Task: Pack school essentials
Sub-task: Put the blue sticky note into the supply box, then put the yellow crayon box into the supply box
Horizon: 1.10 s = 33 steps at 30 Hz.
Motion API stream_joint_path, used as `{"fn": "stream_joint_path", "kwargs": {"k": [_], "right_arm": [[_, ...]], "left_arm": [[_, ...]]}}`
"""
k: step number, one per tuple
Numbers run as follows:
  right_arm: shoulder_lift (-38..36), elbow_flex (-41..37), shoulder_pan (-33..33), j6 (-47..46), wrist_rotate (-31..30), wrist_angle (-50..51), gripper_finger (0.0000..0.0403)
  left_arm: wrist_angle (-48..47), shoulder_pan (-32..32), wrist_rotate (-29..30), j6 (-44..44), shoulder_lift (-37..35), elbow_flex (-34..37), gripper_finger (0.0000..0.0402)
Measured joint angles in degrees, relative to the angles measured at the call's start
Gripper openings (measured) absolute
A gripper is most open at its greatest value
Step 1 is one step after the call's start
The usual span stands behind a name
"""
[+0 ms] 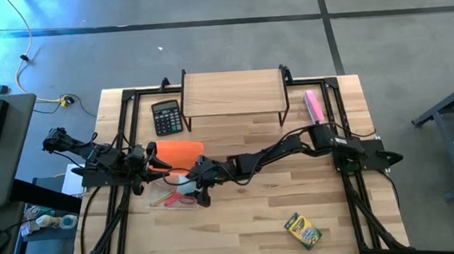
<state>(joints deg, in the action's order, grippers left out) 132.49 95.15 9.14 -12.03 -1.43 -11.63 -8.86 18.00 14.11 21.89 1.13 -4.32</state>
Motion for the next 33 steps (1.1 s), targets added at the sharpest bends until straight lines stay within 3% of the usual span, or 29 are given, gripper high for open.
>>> {"fn": "stream_joint_path", "kwargs": {"k": [5,13,24,33], "right_arm": [[0.0,0.0,-0.5,1.5,0.4,-0.4,0.0338],[0.0,0.0,-0.8,0.4,1.9,-1.2,0.0395],[-0.6,0.0,-0.9,-3.1,0.9,0.2,0.0399],[-7.2,0.0,-0.8,-8.7,-0.8,8.6,0.0399]], "left_arm": [[0.0,0.0,0.0,0.0,0.0,0.0,0.0117],[0.0,0.0,0.0,0.0,0.0,0.0,0.0117],[0.0,0.0,0.0,0.0,0.0,0.0,0.0117],[0.0,0.0,0.0,0.0,0.0,0.0,0.0117]]}}
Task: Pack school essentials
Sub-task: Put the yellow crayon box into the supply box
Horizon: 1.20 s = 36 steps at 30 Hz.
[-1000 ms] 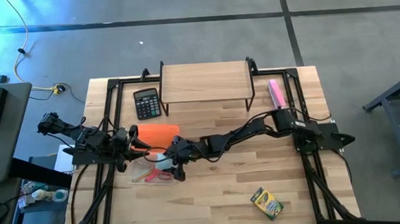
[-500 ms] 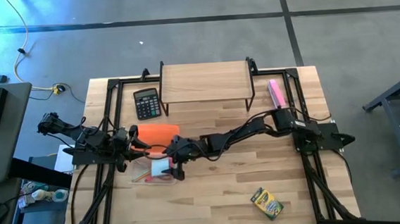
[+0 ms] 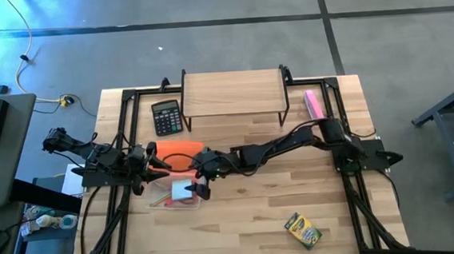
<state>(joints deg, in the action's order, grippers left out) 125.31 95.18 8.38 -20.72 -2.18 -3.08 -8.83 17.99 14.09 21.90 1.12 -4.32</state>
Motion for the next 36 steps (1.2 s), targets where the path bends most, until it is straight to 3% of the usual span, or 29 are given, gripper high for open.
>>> {"fn": "stream_joint_path", "kwargs": {"k": [10,21,29,36], "right_arm": [[-7.9,0.0,0.0,-0.4,-1.8,10.6,0.0399],[-18.6,0.0,1.8,-1.0,-13.9,29.5,0.0399],[-23.2,0.0,3.6,-3.8,-17.4,45.3,0.0399],[-23.4,0.0,6.5,-9.2,-17.5,56.2,0.0399]], "left_arm": [[0.0,0.0,0.0,0.0,0.0,0.0,0.0117],[0.0,0.0,0.0,0.0,0.0,0.0,0.0117],[0.0,0.0,0.0,0.0,0.0,0.0,0.0117],[0.4,0.0,8.8,10.2,0.0,0.0,0.0117]]}}
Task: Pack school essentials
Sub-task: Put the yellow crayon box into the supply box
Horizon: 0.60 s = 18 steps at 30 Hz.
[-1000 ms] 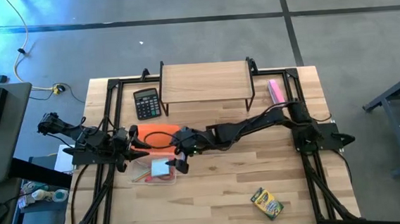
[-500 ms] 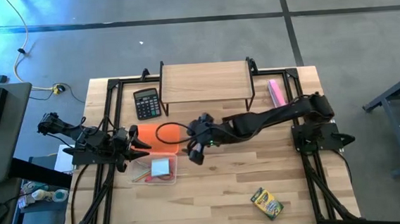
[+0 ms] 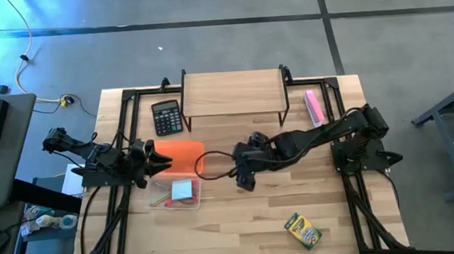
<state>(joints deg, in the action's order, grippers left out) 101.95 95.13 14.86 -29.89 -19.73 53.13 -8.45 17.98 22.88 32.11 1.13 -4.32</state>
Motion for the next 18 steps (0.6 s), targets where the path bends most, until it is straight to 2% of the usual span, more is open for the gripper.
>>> {"fn": "stream_joint_path", "kwargs": {"k": [6,18], "right_arm": [[0.0,-0.3,3.2,-2.0,0.4,3.6,0.0399],[0.0,-0.4,9.9,-24.0,0.7,17.5,0.0399]], "left_arm": [[0.1,0.0,0.1,0.7,0.0,0.0,0.0117],[0.1,0.0,0.1,0.7,0.0,0.0,0.0117]]}}
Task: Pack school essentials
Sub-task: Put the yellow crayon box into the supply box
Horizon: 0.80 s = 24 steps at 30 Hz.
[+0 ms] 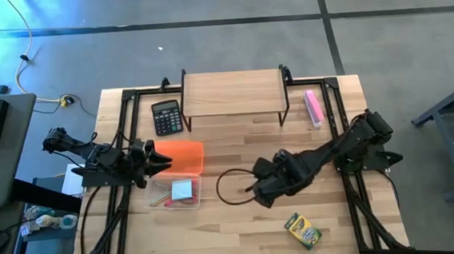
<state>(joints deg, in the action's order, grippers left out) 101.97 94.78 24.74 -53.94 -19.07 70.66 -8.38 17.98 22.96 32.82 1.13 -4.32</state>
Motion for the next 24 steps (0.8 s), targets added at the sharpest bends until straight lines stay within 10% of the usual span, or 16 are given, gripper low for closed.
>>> {"fn": "stream_joint_path", "kwargs": {"k": [16,24], "right_arm": [[0.0,0.0,9.3,-30.3,1.3,7.7,0.0399],[0.0,0.0,15.2,-29.9,6.4,9.6,0.0399]], "left_arm": [[0.0,0.0,0.0,0.0,0.0,0.0,0.0117],[0.0,0.0,0.0,0.0,0.0,0.0,0.0117]]}}
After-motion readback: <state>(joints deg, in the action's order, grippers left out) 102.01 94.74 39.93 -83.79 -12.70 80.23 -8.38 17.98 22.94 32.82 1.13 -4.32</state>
